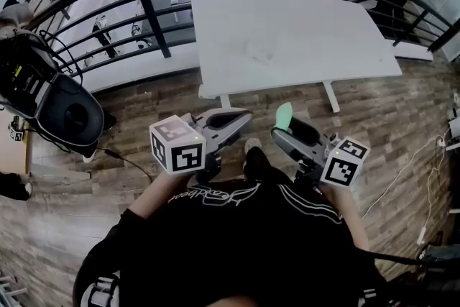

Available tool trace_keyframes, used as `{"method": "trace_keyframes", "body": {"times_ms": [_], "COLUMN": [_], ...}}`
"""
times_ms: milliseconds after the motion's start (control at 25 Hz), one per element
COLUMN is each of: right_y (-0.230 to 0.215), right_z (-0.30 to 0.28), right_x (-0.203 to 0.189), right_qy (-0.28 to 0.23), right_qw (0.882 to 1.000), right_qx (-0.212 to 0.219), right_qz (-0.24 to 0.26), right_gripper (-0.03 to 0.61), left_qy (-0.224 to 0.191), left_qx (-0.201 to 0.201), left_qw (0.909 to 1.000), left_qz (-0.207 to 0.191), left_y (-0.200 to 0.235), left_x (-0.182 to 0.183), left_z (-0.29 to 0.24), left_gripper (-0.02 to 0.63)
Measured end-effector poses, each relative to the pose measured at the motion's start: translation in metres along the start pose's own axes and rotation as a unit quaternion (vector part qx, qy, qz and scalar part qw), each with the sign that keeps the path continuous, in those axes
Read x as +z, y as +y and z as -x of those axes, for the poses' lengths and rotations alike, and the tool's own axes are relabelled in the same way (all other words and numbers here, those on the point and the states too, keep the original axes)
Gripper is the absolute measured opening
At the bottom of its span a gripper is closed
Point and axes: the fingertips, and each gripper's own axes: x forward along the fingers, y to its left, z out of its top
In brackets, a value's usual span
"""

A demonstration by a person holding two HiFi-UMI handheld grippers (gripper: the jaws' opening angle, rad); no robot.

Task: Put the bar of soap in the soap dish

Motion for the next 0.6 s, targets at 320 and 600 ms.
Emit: {"method": "trace_keyframes", "body": {"times_ms": [320, 600], "right_y": [-0.042, -0.105], "right_z": [-0.024, -0.051], "right_x": [0.020, 0.046], "right_qy": [0.007, 0.014], "right_qw": [0.999, 0.998], "right_qx": [0.034, 0.053], "right_qz": [-0.012, -0.036], "right_gripper": [0.218, 0.218], "left_qy": [0.002, 0.009], "left_qx": [0.030, 0.060], "left_qw": [0.9996, 0.9979], "left_qz": [-0.002, 0.022], "left_y": [0.033, 0.091], "left_x": [0.012, 0.032], "left_z": [-0.026, -0.065], "left_gripper": [0.008, 0.008]}}
